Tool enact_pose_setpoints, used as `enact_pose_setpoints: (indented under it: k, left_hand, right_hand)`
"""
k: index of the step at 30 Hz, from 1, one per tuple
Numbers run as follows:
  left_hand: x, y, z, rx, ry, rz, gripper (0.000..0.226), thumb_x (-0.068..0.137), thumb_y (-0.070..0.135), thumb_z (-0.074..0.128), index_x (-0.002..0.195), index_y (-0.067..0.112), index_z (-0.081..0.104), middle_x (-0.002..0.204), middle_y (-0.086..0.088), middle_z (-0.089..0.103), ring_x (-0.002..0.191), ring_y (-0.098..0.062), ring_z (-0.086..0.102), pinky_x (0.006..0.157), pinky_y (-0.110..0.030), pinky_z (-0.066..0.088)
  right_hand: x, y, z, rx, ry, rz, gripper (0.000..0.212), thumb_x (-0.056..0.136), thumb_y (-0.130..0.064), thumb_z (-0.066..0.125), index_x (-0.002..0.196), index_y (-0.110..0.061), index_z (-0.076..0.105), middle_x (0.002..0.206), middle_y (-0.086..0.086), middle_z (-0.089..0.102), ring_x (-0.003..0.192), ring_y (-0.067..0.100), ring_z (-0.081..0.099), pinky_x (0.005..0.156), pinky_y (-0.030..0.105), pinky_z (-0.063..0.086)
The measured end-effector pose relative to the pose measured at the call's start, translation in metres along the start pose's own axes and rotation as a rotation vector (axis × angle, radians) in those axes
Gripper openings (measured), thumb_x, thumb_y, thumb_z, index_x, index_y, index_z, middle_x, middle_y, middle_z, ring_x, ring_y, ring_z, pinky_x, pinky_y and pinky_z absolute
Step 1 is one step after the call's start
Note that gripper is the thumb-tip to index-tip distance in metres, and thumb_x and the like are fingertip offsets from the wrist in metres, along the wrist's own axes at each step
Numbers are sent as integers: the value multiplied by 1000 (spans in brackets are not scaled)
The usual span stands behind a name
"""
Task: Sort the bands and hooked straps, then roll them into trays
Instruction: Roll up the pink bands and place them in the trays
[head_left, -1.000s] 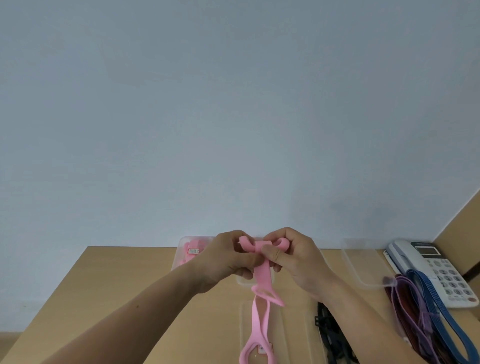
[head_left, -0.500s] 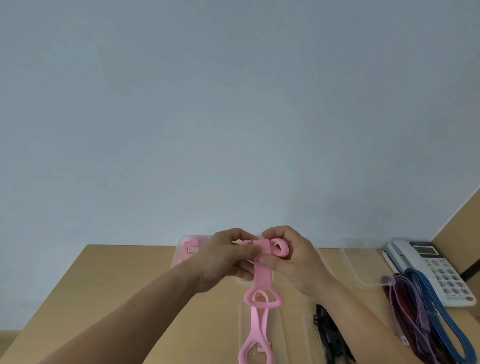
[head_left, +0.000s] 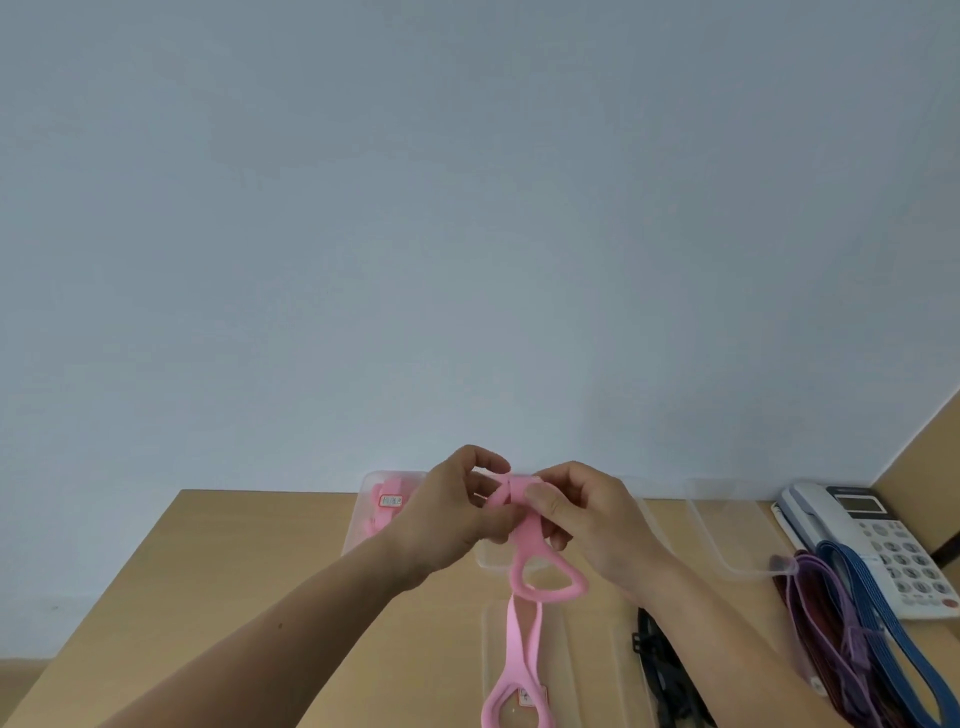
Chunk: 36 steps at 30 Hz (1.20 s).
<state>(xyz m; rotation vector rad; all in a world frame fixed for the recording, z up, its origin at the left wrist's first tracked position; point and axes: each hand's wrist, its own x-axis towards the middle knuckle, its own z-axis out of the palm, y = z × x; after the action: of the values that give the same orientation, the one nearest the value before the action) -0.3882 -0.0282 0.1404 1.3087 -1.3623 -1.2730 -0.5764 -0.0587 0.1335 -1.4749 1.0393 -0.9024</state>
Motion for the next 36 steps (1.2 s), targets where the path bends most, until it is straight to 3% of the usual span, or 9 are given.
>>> enact_pose_setpoints:
  k: [4, 7, 10, 16, 20, 23, 26, 30, 36]
  left_hand:
    - [0, 4, -3, 33, -64, -71, 43, 69, 20, 76, 107, 5, 61, 93, -17, 75, 83, -31, 70, 79, -41, 57]
    - [-1, 6, -5, -12, -112, -130, 46, 69, 19, 73, 108, 1, 59, 93, -20, 72, 81, -24, 66, 82, -39, 54]
    - [-2, 7, -8, -126, -172, -167, 29, 75, 18, 66, 97, 1, 58, 83, -15, 68, 83, -30, 64, 86, -46, 55]
    - [-2, 8, -7, -222, -128, -178, 40, 73, 21, 76, 105, 3, 59, 83, -15, 71, 76, -30, 68, 67, -34, 56]
    - [-3, 7, -7, -263, -108, -135, 40, 71, 8, 77, 107, 2, 60, 88, -15, 68, 76, -32, 66, 68, -35, 56]
    - [-3, 6, -7, -256, -108, -112, 40, 71, -1, 78, 107, 1, 60, 94, -17, 68, 77, -35, 67, 75, -40, 57]
    - [-5, 5, -6, -186, -93, -93, 37, 77, -5, 79, 108, 2, 60, 107, -23, 65, 79, -35, 69, 75, -39, 58]
    - [-7, 5, -5, -202, -76, -145, 52, 74, 0, 83, 117, 7, 55, 119, -25, 60, 86, -39, 71, 80, -45, 60]
    - [-10, 8, -7, -144, -167, -224, 22, 82, 10, 78, 99, 0, 69, 92, -22, 73, 80, -33, 72, 74, -39, 60]
  right_hand:
    - [0, 0, 0, 28, -10, -30, 14, 86, -20, 75, 99, -16, 69, 80, 3, 72, 61, 13, 62, 60, 22, 51]
    - [-2, 2, 2, 54, -29, -23, 24, 84, -13, 77, 105, -16, 68, 95, 5, 73, 77, 15, 69, 65, 24, 54]
    - [-3, 4, 3, 105, -54, -18, 32, 83, -8, 78, 111, -17, 66, 105, 8, 72, 93, 24, 72, 73, 32, 59]
    - [-5, 5, 1, 120, -80, -31, 42, 79, -1, 78, 114, -17, 64, 108, 7, 72, 99, 26, 70, 81, 32, 58]
    - [-7, 0, 0, 167, -87, 7, 43, 71, -29, 81, 111, -21, 66, 104, 8, 72, 90, 27, 71, 77, 34, 57]
    - [-7, -6, 2, 150, -95, 82, 41, 78, -46, 78, 104, -15, 67, 87, 8, 72, 72, 25, 67, 64, 34, 54]
    - [-5, -7, 3, 34, -62, 109, 30, 84, -37, 73, 98, -11, 67, 76, 5, 72, 64, 21, 68, 57, 29, 54]
    - [-4, -4, 2, 10, -9, 40, 11, 86, -22, 75, 95, -17, 70, 86, 9, 73, 71, 24, 71, 63, 34, 59]
    - [-6, -3, 2, 57, -6, -32, 23, 77, -18, 82, 92, -30, 69, 85, -4, 72, 77, 14, 68, 68, 23, 55]
